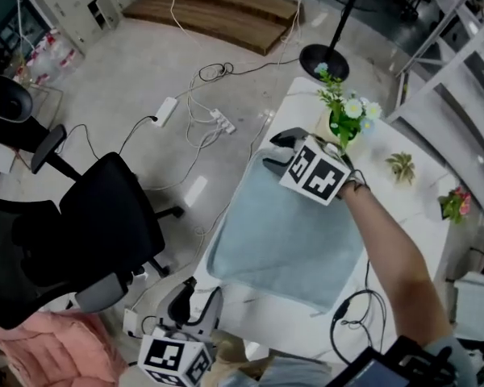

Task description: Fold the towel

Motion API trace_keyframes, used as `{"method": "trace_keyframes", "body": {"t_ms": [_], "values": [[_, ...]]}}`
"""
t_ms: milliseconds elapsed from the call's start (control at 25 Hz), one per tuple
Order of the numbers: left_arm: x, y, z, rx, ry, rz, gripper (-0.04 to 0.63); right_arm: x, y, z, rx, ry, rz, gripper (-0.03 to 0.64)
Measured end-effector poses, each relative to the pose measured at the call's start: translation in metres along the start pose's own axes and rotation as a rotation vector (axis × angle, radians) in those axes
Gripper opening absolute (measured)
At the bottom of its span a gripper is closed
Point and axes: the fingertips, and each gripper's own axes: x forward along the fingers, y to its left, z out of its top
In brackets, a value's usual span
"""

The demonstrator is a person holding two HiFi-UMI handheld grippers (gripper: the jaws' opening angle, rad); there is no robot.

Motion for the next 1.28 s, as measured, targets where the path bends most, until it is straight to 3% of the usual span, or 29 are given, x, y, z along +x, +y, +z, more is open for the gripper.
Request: {"method": "trace_keyframes", "body": {"t_ms": [80, 200, 280, 440, 560, 680, 880, 1080, 1280], "values": [[0.003, -0.021, -0.005, 0.011, 0.012, -0.050, 0.198, -0.002, 0.009, -0.010, -0.012, 0.032, 0.051, 0.178], [0.007, -0.044, -0.008, 0.020, 0.019, -0.099, 0.182, -0.023, 0.022, -0.010, 0.035, -0.039, 0.139, 0.209], [0.010, -0.060, -0.008, 0.033, 0.016, -0.138, 0.163, -0.050, 0.020, -0.006, 0.054, -0.114, 0.124, 0.208], [0.025, -0.111, -0.013, 0.067, 0.026, -0.260, 0.104, -0.124, -0.004, -0.022, 0.111, -0.218, 0.003, 0.182], [0.046, -0.165, -0.026, 0.076, 0.058, -0.370, 0.062, -0.166, -0.010, -0.077, 0.145, -0.151, -0.063, 0.145], [0.068, -0.209, -0.051, 0.141, 0.109, -0.440, 0.039, -0.182, 0.011, -0.144, 0.158, -0.038, -0.060, 0.104], [0.101, -0.222, -0.091, 0.233, 0.250, -0.410, 0.018, -0.174, 0.057, -0.182, 0.185, -0.060, 0.004, 0.087], [0.126, -0.221, -0.131, 0.242, 0.474, -0.351, 0.008, -0.151, 0.050, -0.214, 0.168, -0.001, -0.063, 0.075], [0.120, -0.235, -0.151, 0.271, 0.526, -0.347, 0.008, -0.153, 0.047, -0.231, 0.189, 0.041, -0.077, 0.075]]}}
